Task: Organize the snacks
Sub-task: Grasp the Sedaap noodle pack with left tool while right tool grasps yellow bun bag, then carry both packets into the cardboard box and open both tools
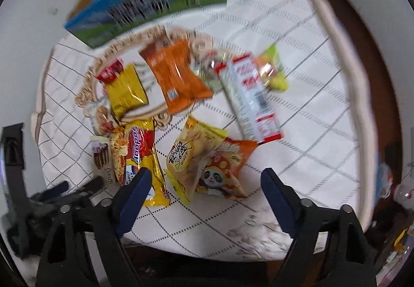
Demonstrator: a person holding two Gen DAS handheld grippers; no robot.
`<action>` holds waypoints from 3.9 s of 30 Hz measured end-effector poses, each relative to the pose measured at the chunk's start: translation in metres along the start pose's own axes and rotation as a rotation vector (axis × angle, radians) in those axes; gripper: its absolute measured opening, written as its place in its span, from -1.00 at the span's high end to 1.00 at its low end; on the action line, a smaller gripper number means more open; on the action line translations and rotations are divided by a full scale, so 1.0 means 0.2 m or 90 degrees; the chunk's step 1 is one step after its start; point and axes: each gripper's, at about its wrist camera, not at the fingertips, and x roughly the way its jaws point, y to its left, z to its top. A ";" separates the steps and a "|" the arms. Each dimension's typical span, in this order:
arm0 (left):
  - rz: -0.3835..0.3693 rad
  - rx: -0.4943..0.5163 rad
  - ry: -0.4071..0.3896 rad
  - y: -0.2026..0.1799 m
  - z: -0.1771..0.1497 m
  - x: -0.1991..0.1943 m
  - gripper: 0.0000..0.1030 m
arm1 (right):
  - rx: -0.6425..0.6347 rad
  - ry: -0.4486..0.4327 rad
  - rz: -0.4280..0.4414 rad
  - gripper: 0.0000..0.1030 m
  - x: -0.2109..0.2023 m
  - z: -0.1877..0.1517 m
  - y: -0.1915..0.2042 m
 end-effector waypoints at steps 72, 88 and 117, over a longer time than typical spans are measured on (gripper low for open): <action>-0.125 0.039 -0.124 -0.23 1.72 -0.76 -0.61 | -0.169 -0.123 -0.005 0.03 -0.20 1.77 0.60; -0.081 0.021 -0.035 -0.30 2.09 -0.29 -0.68 | -0.212 -0.020 -0.012 -0.78 0.28 2.24 0.58; -0.050 0.021 -0.258 -0.11 1.27 -0.86 -0.68 | -0.179 -0.211 -0.062 -0.78 -0.40 1.43 0.54</action>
